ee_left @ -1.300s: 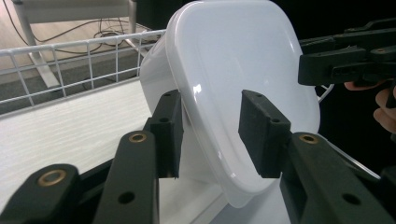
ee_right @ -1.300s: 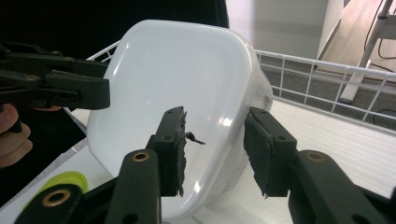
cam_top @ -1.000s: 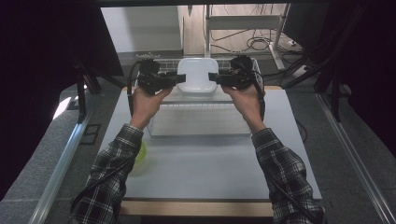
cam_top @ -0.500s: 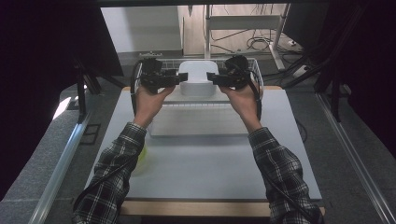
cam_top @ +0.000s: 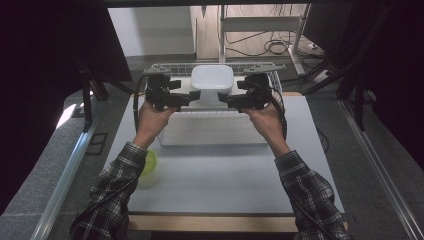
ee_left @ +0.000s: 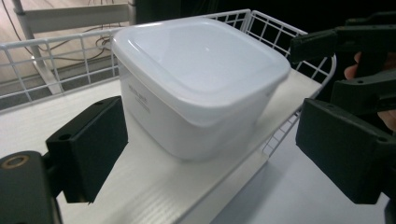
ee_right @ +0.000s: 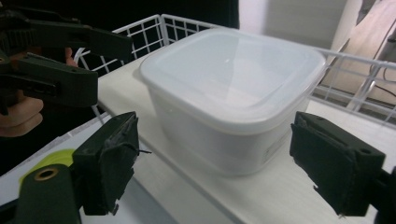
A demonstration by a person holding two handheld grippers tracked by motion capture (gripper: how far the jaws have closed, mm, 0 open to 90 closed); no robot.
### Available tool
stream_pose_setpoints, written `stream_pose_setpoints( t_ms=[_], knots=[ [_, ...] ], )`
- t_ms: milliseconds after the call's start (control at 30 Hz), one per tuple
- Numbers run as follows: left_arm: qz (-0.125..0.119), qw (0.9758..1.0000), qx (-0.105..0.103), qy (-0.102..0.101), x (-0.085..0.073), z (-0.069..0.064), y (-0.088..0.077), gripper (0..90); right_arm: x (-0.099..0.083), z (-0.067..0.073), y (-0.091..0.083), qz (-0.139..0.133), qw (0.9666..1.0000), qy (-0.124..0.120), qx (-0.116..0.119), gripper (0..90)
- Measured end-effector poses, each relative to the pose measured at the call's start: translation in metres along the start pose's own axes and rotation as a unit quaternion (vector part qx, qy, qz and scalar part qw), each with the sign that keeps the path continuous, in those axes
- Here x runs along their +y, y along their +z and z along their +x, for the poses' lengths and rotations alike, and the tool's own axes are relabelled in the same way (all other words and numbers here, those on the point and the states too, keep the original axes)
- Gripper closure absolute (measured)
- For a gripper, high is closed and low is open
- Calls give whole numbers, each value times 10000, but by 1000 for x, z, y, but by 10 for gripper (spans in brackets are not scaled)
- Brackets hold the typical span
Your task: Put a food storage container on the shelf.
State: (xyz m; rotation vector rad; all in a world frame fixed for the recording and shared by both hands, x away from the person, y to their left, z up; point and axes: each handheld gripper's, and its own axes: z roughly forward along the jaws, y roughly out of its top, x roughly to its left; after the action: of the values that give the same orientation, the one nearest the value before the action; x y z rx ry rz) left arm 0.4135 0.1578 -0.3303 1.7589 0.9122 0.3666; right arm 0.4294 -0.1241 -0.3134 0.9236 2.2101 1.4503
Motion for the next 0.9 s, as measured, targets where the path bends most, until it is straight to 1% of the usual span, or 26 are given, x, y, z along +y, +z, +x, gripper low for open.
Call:
stream_pose_setpoints(
  t_ms=[67,133,200,267,333,533,733,900],
  knots=[
    [40,9999,24,121,-5,-4,-2,73,-4,2,-2,-5,10000,-18,27,136],
    [22,9997,57,225,-10,-7,-5,62,-7,3,-5,-18,10000,-24,70,126],
    [46,9996,8,285,-15,-10,-8,55,-10,4,-8,-19,9999,-3,111,117],
    [111,9992,-31,391,-20,-14,-10,52,-14,4,-11,1,9999,10,167,108],
    [186,9985,-12,508,-25,-17,-12,44,-18,5,-14,37,9998,-41,182,98],
    [183,9971,-82,731,-42,-23,-17,45,-30,8,-21,111,9995,-202,196,73],
    [145,9968,-99,786,-55,-31,-22,53,-42,9,-29,79,9993,-247,251,50],
    [57,9967,-149,796,-65,-36,-27,61,-53,12,-35,68,9992,-249,317,42]
  ],
)
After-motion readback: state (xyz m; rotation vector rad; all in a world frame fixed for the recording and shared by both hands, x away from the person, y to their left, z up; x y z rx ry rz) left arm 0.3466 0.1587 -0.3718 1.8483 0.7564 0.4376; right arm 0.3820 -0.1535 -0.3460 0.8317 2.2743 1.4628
